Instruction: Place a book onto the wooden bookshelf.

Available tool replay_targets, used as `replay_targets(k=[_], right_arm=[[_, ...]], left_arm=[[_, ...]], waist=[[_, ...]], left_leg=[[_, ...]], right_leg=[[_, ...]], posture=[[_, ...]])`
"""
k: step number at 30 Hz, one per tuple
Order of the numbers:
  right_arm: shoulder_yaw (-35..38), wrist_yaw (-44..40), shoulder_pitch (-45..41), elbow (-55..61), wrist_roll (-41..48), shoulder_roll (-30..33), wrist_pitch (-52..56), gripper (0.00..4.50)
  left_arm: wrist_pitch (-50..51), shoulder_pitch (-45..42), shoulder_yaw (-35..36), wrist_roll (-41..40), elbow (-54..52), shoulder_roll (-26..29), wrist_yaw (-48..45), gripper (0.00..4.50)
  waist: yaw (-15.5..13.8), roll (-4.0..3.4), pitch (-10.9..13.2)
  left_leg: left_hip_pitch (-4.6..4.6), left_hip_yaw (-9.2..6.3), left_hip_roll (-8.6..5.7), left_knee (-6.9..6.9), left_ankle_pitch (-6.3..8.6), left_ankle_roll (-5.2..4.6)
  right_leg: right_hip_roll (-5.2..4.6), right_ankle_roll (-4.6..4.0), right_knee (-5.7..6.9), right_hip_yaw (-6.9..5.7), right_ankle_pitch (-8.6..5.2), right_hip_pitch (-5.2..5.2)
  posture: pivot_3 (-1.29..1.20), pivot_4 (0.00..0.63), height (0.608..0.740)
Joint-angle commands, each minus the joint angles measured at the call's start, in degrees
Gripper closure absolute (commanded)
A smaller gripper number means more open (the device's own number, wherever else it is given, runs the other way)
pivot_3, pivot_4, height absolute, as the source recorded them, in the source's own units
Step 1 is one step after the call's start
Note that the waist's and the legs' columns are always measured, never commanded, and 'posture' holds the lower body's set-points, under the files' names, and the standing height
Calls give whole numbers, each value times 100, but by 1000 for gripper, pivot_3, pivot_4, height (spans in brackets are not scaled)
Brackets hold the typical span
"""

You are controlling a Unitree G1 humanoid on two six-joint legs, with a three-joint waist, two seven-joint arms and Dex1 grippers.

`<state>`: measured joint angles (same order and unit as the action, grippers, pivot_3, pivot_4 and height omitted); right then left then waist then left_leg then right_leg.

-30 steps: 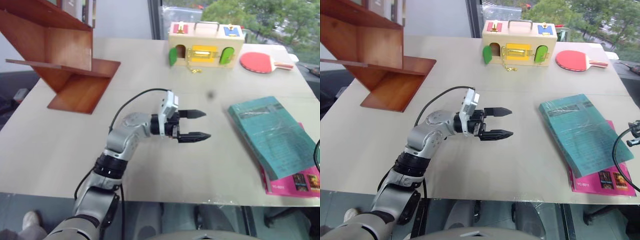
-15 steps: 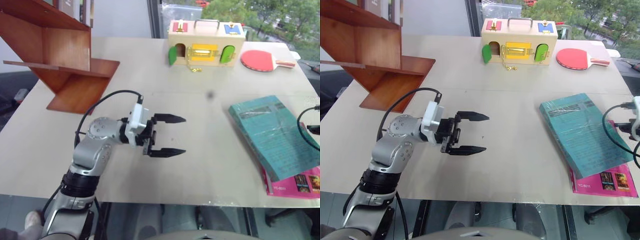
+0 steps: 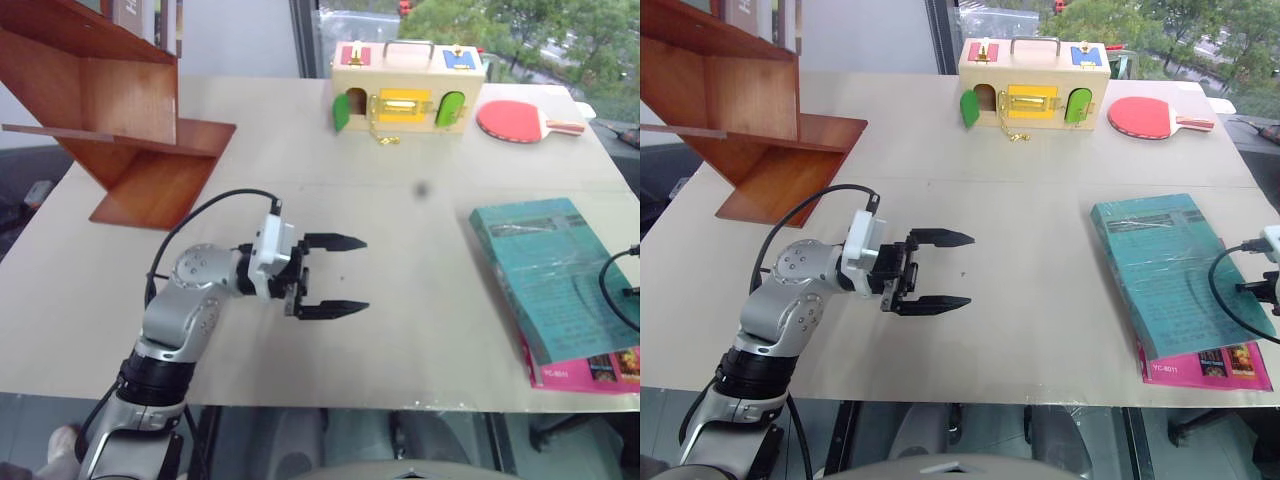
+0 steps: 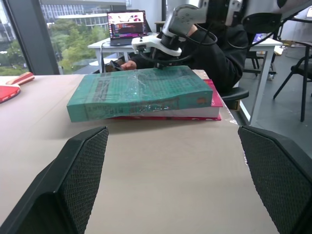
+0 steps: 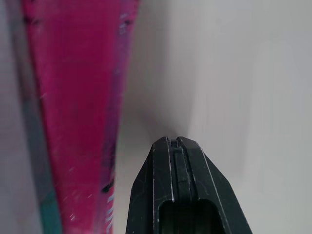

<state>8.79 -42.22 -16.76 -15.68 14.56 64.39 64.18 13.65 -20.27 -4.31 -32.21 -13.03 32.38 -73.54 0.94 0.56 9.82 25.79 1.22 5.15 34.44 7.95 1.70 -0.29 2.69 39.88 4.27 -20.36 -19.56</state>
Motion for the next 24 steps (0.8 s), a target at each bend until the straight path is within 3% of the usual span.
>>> replay_targets(k=[1,15,24], right_arm=[[265,-68,174,251,157,44,263,4424],[705,124,128,1563,903,-880,1671,4424],[1013,779,-347,2633,1042,-2435,2743,4424]], left_arm=[[-72,-7,99,-101,-253,51,-3,0],[16,-67,107,-114,-240,39,97,0],[123,74,219,-165,-384,211,219,0]], waist=[[-8,0,0],[142,12,-5],[250,44,-20]], left_leg=[[0,0,0,0,0,0],[-2,-5,6,-1,0,1],[-7,-7,19,-2,0,1]], right_leg=[[0,0,0,0,0,0],[8,0,2,-1,0,1],[23,-1,6,1,0,1]], posture=[[0,150,740],[0,150,740],[0,150,740]])
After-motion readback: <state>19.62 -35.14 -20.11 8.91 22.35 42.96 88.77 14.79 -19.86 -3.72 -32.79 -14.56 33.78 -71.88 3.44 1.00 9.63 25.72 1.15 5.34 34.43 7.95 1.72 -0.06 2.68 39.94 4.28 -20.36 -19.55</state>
